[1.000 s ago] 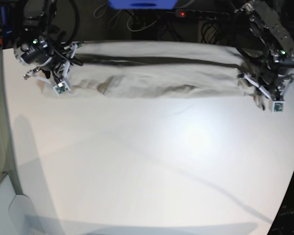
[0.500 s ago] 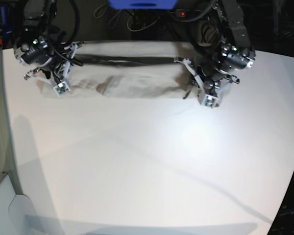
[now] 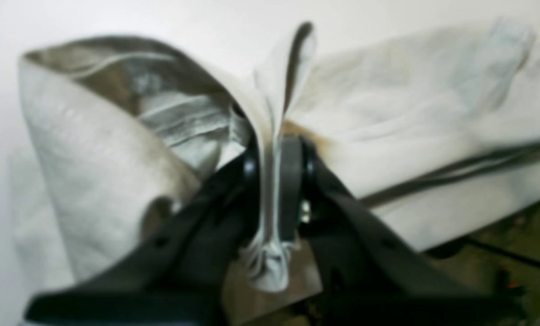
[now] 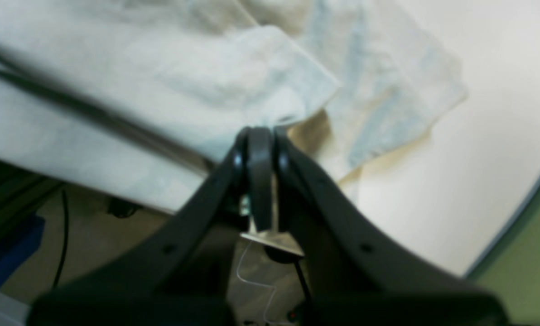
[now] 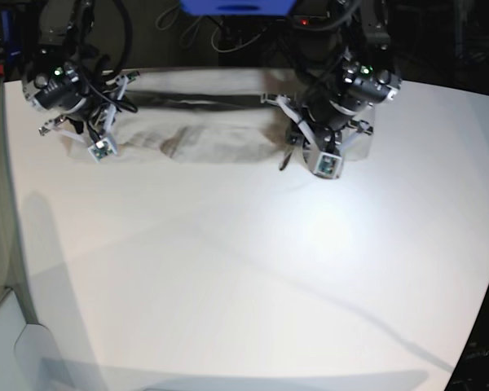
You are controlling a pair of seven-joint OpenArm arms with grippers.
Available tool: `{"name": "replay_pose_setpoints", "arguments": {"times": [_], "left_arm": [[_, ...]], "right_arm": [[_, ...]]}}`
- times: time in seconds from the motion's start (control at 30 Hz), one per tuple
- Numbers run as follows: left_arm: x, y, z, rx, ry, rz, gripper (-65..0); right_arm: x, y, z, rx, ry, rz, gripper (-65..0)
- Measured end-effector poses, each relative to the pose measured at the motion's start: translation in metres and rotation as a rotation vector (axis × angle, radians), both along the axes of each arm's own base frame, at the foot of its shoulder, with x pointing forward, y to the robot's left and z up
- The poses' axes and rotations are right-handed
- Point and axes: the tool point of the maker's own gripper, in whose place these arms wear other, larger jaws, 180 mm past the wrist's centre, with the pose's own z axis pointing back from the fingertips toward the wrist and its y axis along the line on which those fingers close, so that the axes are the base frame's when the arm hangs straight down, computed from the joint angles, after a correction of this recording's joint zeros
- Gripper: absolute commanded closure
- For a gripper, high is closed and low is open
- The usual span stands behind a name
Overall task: Layout the t-shirt on the table in an organized manner, then fold the t-shirt properly
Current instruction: 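Move the left gripper to the strip's middle and grasp the fabric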
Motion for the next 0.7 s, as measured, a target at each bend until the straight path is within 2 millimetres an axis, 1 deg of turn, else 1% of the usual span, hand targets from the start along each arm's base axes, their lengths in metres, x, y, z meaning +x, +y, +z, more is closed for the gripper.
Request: {"name": "replay_pose_setpoints", "arguments": {"times": [0.1, 0.17, 0.2, 0.27, 0.33, 0.4, 0.47, 0.5, 0.57, 0.67, 0.7], "left_arm": [[0.011, -0.004, 0.011, -0.101, -0.032, 0.088, -0.3], [0.017, 0.000, 0.013, -0.134, -0.035, 0.168, -0.3], [0.018, -0.003, 0.011, -0.144, -0.025, 0.201, -0.3], [0.017, -0.017, 0.006, -0.174, 0.003, 0.236, -0.3], [0.015, -0.037, 0.004, -0.214, 0.030, 0.249, -0.3], [0.014, -0.050, 0.004, -0.221, 0.036, 0.270, -0.3], [0.009, -0.067, 0.002, -0.227, 0.061, 0.250, -0.2], [0.007, -0.072, 0.001, -0.229, 0.072, 0.241, -0.2], [0.005, -0.074, 0.000, -0.216, 0.080, 0.241, -0.2], [0.008, -0.069, 0.000, -0.172, 0.061, 0.249, -0.2], [0.008, -0.072, 0.000, -0.171, 0.059, 0.239, -0.2]], "right_arm": [[0.000, 0.000, 0.000, -0.001, 0.000, 0.000, 0.0], [0.000, 0.002, -0.001, -0.004, 0.005, 0.010, 0.0], [-0.001, 0.005, -0.002, -0.006, 0.011, 0.025, 0.0], [0.000, 0.014, -0.002, 0.005, 0.010, 0.048, 0.0], [0.001, 0.019, -0.003, 0.016, 0.009, 0.060, 0.0], [0.000, 0.020, -0.003, 0.015, 0.011, 0.066, 0.0], [0.000, 0.021, -0.003, 0.013, 0.012, 0.068, 0.0], [0.001, 0.021, -0.003, 0.013, 0.012, 0.069, 0.0], [0.001, 0.021, -0.003, 0.012, 0.010, 0.070, 0.0], [0.001, 0.021, -0.003, 0.013, 0.010, 0.070, 0.0], [0.001, 0.021, -0.003, 0.013, 0.010, 0.070, 0.0]]}}
